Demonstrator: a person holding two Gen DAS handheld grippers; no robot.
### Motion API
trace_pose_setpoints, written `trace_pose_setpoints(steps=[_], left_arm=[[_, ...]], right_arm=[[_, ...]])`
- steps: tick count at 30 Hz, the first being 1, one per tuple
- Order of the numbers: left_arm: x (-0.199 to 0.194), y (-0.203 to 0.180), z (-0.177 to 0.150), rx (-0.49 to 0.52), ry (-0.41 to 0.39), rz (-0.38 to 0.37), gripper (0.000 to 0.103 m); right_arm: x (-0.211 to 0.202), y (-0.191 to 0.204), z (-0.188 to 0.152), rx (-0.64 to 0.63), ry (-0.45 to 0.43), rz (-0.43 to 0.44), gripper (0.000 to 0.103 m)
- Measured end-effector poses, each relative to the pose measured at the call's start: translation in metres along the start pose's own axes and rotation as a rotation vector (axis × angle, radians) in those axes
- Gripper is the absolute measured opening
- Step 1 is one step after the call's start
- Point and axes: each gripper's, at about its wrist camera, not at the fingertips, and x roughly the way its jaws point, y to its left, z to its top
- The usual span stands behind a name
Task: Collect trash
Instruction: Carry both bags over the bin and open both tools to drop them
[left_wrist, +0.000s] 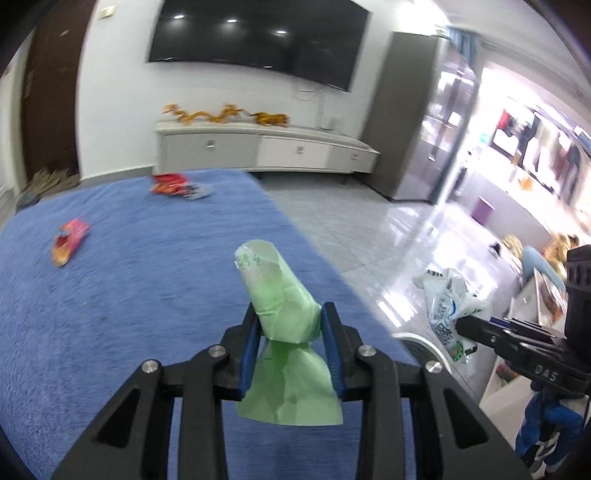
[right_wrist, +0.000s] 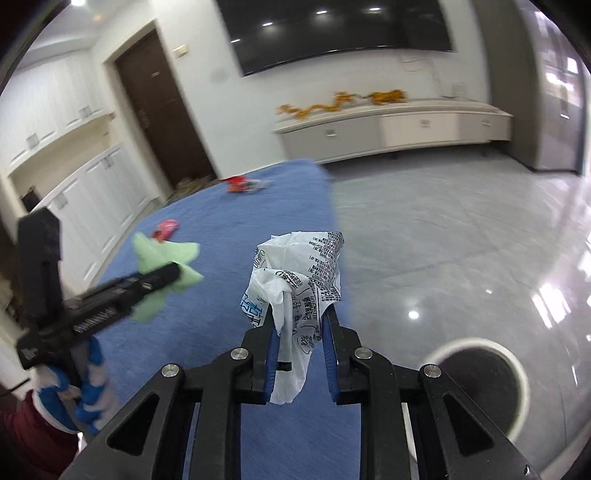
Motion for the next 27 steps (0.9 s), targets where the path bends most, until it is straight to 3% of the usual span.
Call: trace_pose_setpoints(steps=[9,15,22,24,27], left_arm=[[0.048,-0.122,0.007,0.206,0.117,-0.146,0.031],[0.096,-0.188,0.002,0.301,0.219,-0.195,0.033],[0.145,-0.239,-0.005,0.351,0.306,-0.252,0.036],[0.156,-0.248,-0.008,0.356,0.326,-0.259,0.044],[0.17,-0.258,-0.01,0.349,0.338,-0.262,0.062]], right_arm=[[-0.043,-0.113,-0.047,0.209,-0.009,-0.238,0.023],[-0.035,-0.173,-0.072,0.34,0.012,-0.289,0.025],[-0.013,-0.214,-0.091,0.437,0.048,-0.3,0.029],[-0.006,-0.224,-0.094,0.462,0.057,-0.296,0.029],[-0.001,-0.234,-0.1,0.497,0.056,-0.281,0.039]])
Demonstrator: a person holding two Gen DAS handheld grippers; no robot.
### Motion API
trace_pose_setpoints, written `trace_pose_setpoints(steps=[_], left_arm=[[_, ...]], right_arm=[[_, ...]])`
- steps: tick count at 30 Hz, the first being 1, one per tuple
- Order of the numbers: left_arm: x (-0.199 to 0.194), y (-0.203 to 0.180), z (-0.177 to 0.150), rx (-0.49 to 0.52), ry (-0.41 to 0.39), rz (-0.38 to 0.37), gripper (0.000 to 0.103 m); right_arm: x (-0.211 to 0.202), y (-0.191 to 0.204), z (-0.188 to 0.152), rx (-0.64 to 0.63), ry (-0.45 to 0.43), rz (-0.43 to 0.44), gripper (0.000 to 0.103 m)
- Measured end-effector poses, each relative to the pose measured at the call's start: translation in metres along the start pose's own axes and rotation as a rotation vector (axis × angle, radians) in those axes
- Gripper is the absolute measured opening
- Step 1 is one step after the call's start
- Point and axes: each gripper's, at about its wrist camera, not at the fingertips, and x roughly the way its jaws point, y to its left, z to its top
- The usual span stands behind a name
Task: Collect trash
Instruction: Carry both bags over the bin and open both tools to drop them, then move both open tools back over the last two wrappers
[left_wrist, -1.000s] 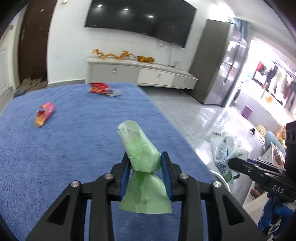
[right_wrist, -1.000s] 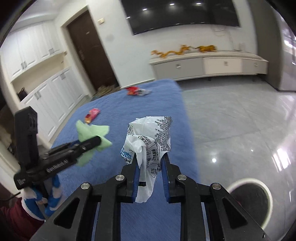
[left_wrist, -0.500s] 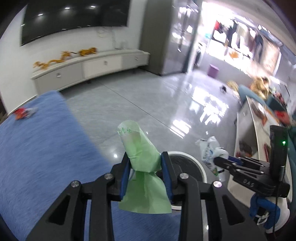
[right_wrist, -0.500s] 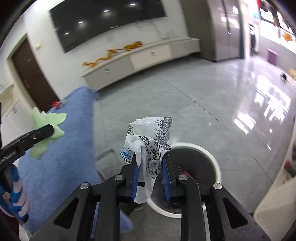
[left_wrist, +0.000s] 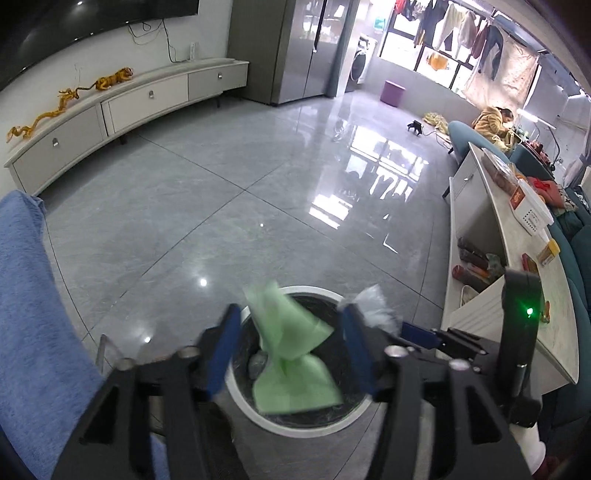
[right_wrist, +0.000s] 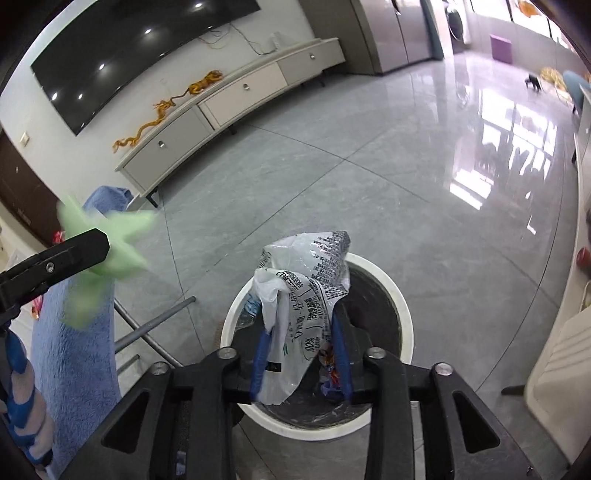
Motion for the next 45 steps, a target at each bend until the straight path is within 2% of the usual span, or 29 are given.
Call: trace_pose_setpoints(steps=[5,8,15,17,18,22,26,31,38,45], left_arm=[[0.013,-0.005,-0.001,0.0,0.021,-0.007,0.062],[0.015,-0.006,-0.002,-0.002,0.023,0.002,0.062],[0.003,-0.006,-0.006,-0.001,-0.015,0.083,0.063],[-0.002,-0.005,-0.008,-0.002,-0.028,0.107,0.067],[-0.006,-0.004,-0.01,-0.004,-0.04,0.123,0.071],[-0.02,0.002,-0.016,-0.019,-0.062,0.154,0.074],[-0.035,0.01,-0.023,-0.037,-0.086,0.179,0.075],[-0.063,0.025,-0.034,-0.067,-0.138,0.231,0.076],[-0.102,0.053,-0.051,-0.15,-0.199,0.297,0.077],[-0.141,0.079,-0.069,-0.224,-0.273,0.376,0.083]], right_arm=[[0.01,-0.016,-0.004,0.036,0.014,0.0,0.048],[0.012,-0.019,-0.007,0.047,0.015,-0.009,0.048],[0.004,-0.023,-0.005,0.06,-0.01,-0.03,0.05],[-0.002,-0.022,-0.005,0.065,-0.023,-0.035,0.055],[-0.004,-0.022,-0.004,0.067,-0.028,-0.036,0.055],[-0.016,-0.018,-0.004,0.07,-0.051,-0.046,0.057],[-0.029,-0.015,-0.002,0.063,-0.074,-0.071,0.072],[-0.049,-0.003,0.002,0.033,-0.116,-0.124,0.085],[-0.074,0.03,0.007,-0.027,-0.18,-0.172,0.093],[-0.095,0.056,0.011,-0.074,-0.227,-0.192,0.096]])
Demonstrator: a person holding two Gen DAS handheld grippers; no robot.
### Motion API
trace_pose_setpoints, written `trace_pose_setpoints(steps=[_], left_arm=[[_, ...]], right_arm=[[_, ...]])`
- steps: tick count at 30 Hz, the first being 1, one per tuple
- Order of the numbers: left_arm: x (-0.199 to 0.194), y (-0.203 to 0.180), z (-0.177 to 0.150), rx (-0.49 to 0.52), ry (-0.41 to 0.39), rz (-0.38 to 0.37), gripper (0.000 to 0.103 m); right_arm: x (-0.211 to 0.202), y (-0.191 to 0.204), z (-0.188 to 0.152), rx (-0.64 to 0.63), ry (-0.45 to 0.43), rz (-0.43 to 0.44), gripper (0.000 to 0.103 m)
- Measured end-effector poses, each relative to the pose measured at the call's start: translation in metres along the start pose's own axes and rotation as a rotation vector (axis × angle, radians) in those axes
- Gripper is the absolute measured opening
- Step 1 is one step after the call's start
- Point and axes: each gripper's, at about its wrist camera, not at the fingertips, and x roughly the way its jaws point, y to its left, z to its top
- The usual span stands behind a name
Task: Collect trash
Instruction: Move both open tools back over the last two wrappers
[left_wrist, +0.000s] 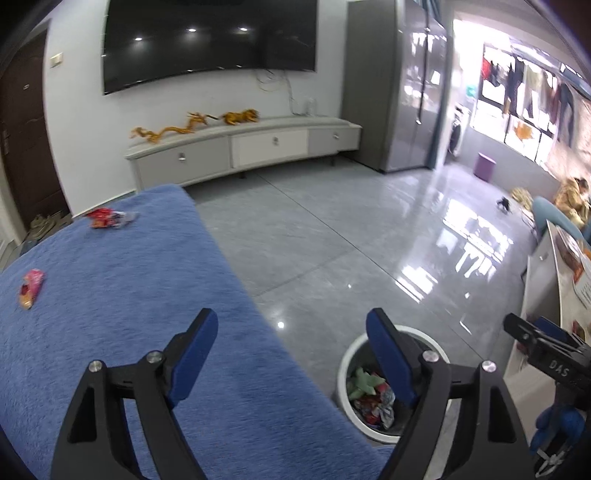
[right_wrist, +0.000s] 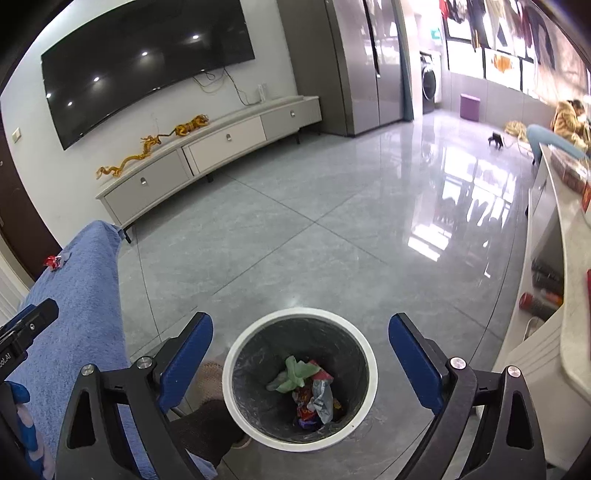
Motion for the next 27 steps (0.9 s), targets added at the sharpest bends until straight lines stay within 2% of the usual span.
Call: trace_pose_setpoints(steps=[10,20,24,27], left_arm=[[-0.031,0.05,0.0,-0.078,-0.073,0.064,0.085],[-0.053,0.097,-0.009,-0.145,-0.143,0.136,0.086],[-0.059,0.113,-0.01,-0.165,-0.171,0.151,0.086],[-0.058,0.127,-0.009,-0.181,-0.163,0.143,0.086]], right_arm=[[-0.032,0.027,0.007,-0.048,-0.053,-0.02,0.096],[-0.046,0.064,0.005,-0.127,-0.068,-0.011,0.096],[-0.049,0.082,0.006,-0.173,-0.072,-0.003,0.096],[-0.049,0.096,0.006,-0.208,-0.065,0.006,0.096]])
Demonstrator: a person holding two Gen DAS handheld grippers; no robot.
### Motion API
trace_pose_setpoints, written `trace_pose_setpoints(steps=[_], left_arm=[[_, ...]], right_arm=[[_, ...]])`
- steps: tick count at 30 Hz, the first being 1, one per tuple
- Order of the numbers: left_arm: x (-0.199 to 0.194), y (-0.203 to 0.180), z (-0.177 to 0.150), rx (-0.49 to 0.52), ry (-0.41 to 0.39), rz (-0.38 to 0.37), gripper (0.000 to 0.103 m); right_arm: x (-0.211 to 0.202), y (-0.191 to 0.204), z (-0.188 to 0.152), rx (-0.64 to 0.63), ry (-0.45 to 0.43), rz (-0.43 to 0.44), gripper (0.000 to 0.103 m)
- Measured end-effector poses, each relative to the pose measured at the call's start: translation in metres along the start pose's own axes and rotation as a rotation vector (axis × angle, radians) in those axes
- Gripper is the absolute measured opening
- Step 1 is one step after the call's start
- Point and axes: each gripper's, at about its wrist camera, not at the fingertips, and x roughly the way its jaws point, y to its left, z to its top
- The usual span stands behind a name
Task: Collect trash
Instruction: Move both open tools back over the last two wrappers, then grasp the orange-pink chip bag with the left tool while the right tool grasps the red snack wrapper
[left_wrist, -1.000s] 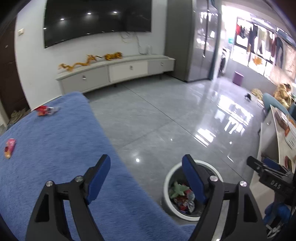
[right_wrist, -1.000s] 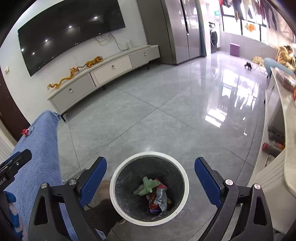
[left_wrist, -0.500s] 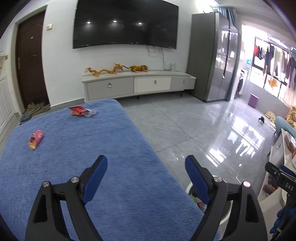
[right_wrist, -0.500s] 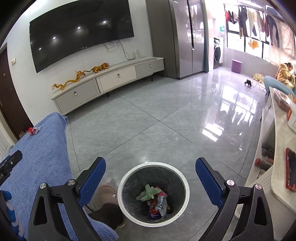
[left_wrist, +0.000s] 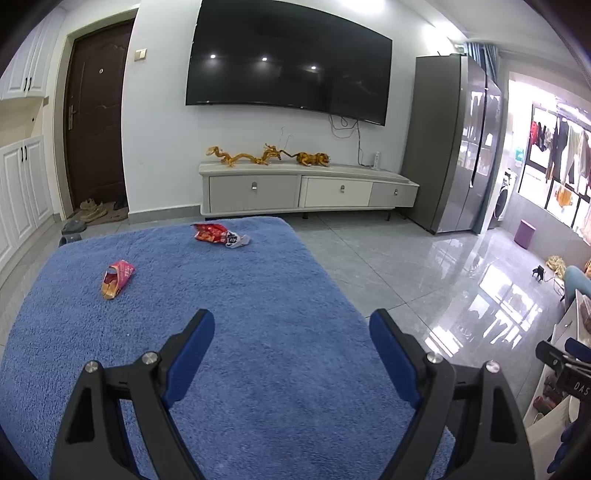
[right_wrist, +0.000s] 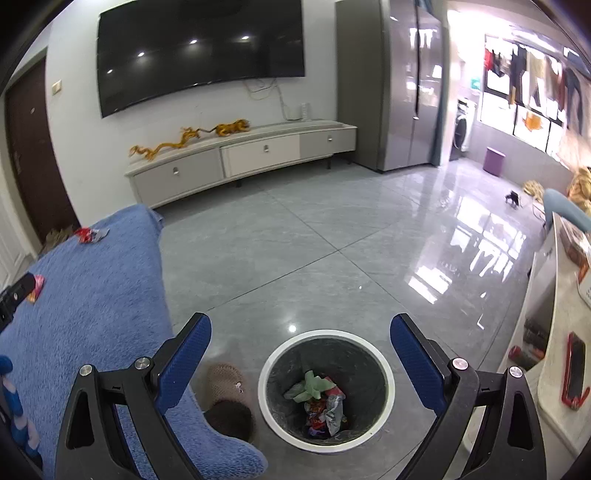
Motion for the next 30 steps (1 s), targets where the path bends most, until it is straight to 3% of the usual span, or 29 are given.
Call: trace_pose_setpoints(steps=[6,15,23,30], left_arm=[[0.016,0.025,0.0,-0.013,0.049,0.018,0.086],[0.055,0.098,0.006,-0.029,0.073,0.127,0.086],[0.102,0.188,0.029,-0.029,0.11,0.259,0.086],[0.137,0.229,0.038,-0.067,0.147,0.25,0.086]], right_arm=[[0.006,0.027,0.005,-0.053,0.016,0.041,0.096],[0.036,0.093,0.012,-0.168,0.078,0.21,0.096],[0.089,0.177,0.022,-0.308,0.148,0.378,0.093],[0.136,0.269,0.059,-0.437,0.154,0.519,0.092]])
